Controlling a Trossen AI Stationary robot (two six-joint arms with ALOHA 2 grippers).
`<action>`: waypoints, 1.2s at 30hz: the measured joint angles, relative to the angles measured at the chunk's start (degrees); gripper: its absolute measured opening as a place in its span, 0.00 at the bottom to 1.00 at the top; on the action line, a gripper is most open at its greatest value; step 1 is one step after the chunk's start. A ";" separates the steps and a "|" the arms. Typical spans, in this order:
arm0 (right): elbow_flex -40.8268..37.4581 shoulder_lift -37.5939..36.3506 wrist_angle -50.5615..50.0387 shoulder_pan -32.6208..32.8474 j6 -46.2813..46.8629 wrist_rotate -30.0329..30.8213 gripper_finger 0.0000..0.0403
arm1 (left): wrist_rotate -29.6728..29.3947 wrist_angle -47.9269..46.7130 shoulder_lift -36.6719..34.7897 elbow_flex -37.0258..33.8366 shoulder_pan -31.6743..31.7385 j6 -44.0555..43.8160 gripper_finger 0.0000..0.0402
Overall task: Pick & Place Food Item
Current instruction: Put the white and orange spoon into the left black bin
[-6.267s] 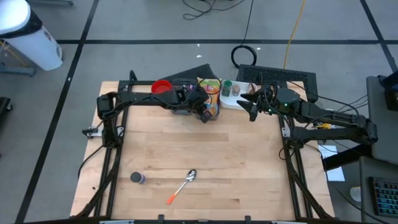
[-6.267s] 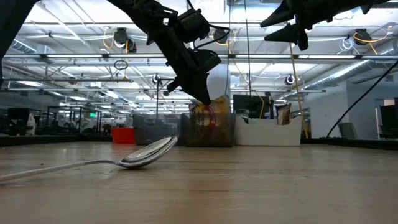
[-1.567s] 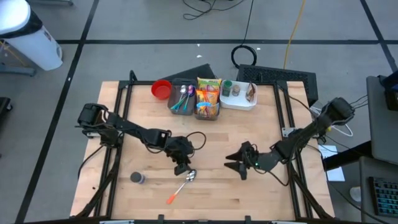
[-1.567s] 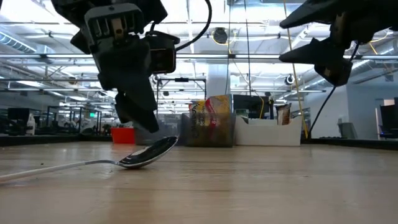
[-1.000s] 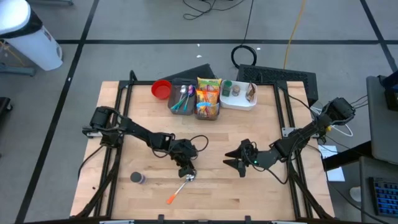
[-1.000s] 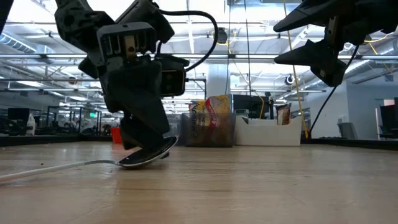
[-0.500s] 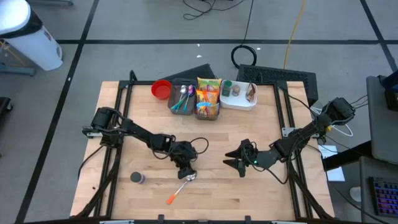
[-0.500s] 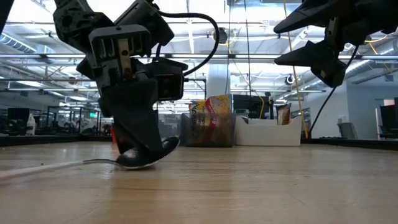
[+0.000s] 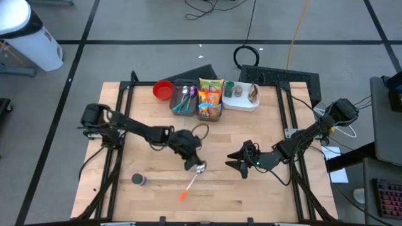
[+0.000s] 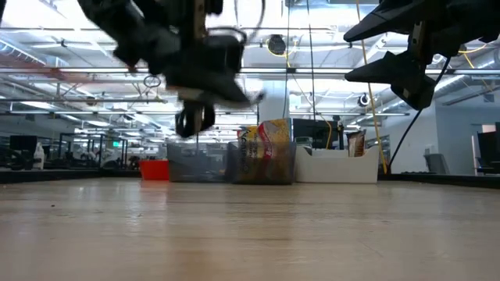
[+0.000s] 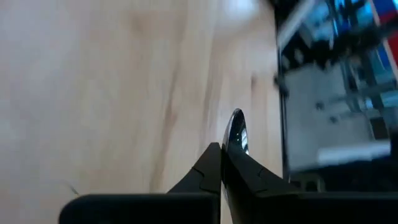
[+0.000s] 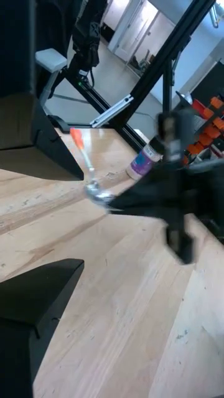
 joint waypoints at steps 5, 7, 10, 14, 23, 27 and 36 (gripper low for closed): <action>0.00 0.02 3.55 0.00 -0.52 1.71 0.52 | -11.74 -7.72 -7.89 3.15 0.84 2.28 0.01; 0.00 0.02 5.88 -0.01 -1.46 4.76 0.52 | -16.17 -12.31 -9.19 5.51 0.51 3.47 0.01; 0.02 0.07 8.74 -0.77 -2.94 8.51 0.52 | -20.55 -17.35 -9.82 10.24 -0.19 4.75 0.01; 0.02 0.07 12.04 -3.82 -3.69 8.95 0.52 | -25.37 -20.94 -8.90 17.47 -1.34 7.47 0.01; -0.04 0.07 19.42 -8.01 -9.55 4.20 0.52 | -27.25 -29.49 -3.63 29.94 -1.54 12.02 0.01; -0.13 0.09 20.86 -8.22 -11.07 3.30 0.52 | -27.75 -29.58 -3.11 30.27 -1.54 11.47 0.01; -0.13 0.13 21.73 -8.17 -11.20 5.60 0.52 | -27.88 -29.91 -3.00 30.29 -1.59 11.87 0.01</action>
